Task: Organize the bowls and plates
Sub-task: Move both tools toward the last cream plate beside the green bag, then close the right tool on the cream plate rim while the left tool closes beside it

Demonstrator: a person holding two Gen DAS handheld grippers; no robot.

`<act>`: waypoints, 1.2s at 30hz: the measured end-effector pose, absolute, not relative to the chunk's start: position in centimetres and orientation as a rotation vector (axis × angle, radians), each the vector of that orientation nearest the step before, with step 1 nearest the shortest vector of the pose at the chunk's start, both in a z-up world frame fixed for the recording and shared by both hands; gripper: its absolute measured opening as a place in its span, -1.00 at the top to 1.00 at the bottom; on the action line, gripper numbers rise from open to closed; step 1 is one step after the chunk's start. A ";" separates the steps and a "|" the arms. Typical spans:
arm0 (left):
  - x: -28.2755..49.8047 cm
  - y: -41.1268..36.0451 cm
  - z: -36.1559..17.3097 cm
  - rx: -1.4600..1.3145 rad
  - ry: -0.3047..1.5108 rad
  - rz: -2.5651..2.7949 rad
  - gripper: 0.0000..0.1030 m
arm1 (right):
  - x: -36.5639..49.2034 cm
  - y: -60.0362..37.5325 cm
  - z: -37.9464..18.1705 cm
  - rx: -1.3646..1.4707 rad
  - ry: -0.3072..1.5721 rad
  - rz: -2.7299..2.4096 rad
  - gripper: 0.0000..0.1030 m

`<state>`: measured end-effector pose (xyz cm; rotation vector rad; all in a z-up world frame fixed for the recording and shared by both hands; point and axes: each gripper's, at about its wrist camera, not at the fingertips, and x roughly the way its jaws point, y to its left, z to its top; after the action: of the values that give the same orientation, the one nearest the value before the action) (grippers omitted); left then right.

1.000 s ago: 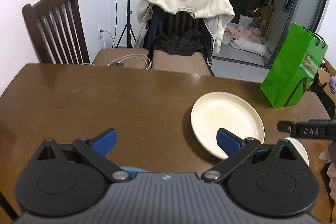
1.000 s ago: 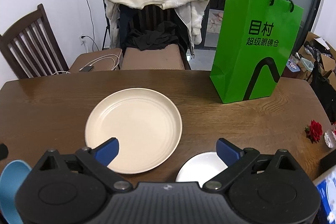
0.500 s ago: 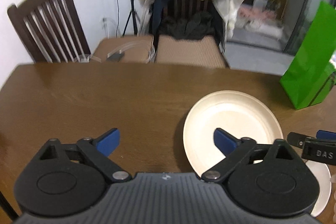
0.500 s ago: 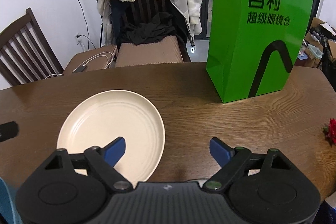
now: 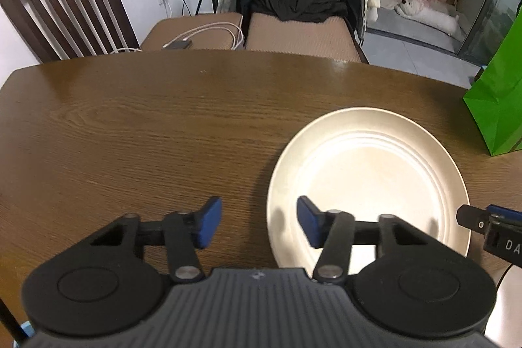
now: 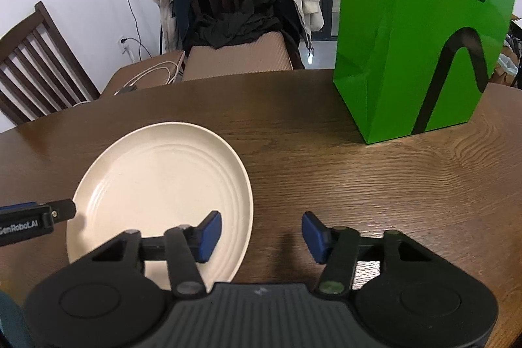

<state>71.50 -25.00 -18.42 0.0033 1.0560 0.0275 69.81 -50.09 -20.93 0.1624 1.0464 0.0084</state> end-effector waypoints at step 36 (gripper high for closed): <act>70.3 -26.4 -17.1 0.050 1.004 -0.027 0.85 | 68.9 -48.9 -20.3 0.131 0.985 -0.001 0.90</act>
<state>70.34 -26.36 -17.12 0.0501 1.0041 -0.0270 68.93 -48.89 -20.31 0.1310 0.9845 -0.0015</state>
